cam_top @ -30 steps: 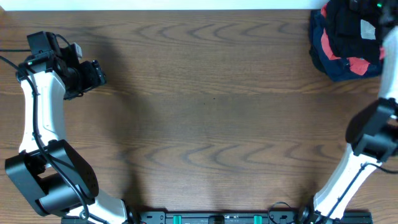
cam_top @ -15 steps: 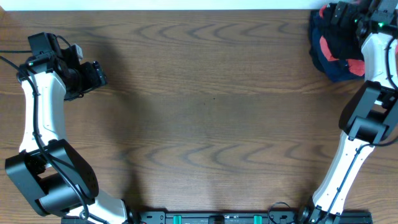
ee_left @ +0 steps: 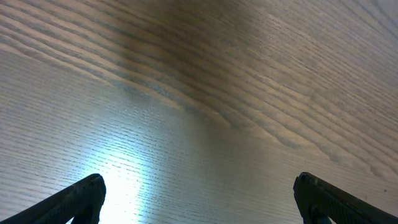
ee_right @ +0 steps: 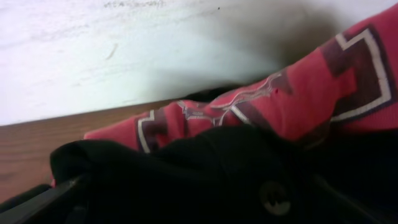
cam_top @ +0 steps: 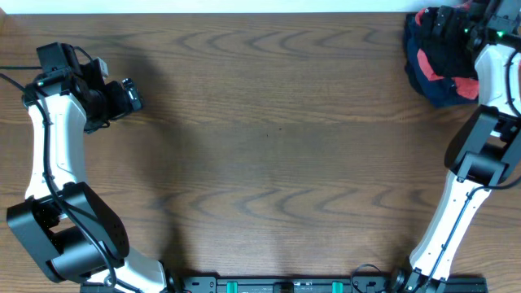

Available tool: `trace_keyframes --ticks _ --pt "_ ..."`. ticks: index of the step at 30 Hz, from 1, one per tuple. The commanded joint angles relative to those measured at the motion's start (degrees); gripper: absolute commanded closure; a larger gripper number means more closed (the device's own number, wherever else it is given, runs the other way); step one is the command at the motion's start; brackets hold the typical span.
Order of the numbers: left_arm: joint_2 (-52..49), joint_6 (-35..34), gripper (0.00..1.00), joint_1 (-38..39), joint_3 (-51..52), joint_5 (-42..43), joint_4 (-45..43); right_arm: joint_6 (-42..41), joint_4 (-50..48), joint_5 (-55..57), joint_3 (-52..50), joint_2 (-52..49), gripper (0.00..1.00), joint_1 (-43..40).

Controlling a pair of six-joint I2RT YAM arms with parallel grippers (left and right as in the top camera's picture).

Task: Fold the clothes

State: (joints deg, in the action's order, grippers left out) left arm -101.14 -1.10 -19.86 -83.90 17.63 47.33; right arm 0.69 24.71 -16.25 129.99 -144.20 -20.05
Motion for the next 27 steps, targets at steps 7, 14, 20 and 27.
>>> trace_keyframes --ticks 7,14,20,27 --pt "1.16 -0.02 0.02 -0.04 0.48 -0.28 -0.02 6.21 7.26 -2.62 -2.27 22.69 0.01 -1.38" --pt "1.16 -0.02 0.02 -0.04 0.48 -0.28 -0.02 5.29 20.83 -3.39 -2.27 39.95 0.01 0.13" --pt "1.16 -0.02 0.02 -0.04 0.48 -0.28 -0.02 -7.48 34.05 -7.02 -2.27 51.28 0.01 1.42" --pt "1.16 -0.02 0.02 -0.04 0.48 -0.28 -0.02 -9.44 44.57 -7.34 -2.27 60.17 0.01 1.70"
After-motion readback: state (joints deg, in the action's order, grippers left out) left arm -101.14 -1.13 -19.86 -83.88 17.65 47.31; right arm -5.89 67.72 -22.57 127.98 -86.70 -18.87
